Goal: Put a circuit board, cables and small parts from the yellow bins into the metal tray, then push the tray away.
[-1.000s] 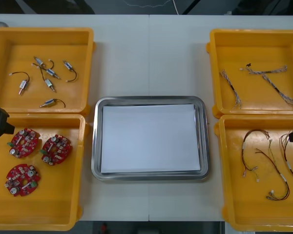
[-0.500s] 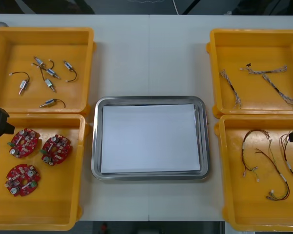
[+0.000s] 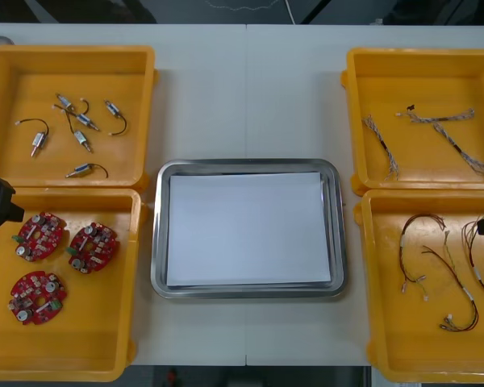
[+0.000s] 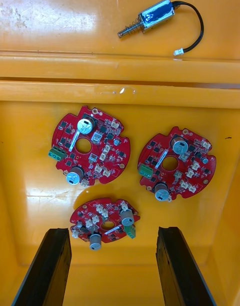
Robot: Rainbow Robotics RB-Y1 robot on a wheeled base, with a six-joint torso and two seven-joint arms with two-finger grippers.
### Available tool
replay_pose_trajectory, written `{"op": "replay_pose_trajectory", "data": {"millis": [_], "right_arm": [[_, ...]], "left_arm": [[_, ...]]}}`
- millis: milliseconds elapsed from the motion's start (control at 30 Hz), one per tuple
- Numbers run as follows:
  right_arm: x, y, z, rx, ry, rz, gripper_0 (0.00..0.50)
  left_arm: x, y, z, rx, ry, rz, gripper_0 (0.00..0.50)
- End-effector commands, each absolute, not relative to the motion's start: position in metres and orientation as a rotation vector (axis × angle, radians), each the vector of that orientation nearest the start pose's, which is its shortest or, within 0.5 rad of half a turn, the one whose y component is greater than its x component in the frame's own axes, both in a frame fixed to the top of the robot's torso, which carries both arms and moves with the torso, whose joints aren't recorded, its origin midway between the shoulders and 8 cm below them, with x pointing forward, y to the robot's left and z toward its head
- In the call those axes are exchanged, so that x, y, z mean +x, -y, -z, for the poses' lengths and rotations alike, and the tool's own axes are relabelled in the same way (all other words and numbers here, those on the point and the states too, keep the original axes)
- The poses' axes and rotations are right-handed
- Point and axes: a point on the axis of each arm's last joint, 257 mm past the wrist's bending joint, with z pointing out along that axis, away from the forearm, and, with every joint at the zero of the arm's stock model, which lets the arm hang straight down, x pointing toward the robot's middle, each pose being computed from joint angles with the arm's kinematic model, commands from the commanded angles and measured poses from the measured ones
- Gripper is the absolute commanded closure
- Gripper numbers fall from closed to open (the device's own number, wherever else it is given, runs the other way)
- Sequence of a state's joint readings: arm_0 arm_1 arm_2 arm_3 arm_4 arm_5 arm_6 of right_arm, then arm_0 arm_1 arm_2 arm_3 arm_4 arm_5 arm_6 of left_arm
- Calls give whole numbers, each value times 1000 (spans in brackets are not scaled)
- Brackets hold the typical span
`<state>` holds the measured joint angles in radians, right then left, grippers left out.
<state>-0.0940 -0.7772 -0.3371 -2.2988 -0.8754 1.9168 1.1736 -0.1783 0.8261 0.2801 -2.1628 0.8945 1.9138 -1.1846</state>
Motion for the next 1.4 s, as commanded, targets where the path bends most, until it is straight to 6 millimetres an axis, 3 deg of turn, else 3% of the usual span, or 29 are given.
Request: {"op": "replay_pose_trajectory", "data": {"millis": [33,1400], "right_arm": [[350,376,150,70,-2639,53,0],[350,376,150,70,-2639,53,0]], "left_arm": [[367,-386,151,13,-2696,-79,0],[367,-386,151,13,-2696,-79,0]]}}
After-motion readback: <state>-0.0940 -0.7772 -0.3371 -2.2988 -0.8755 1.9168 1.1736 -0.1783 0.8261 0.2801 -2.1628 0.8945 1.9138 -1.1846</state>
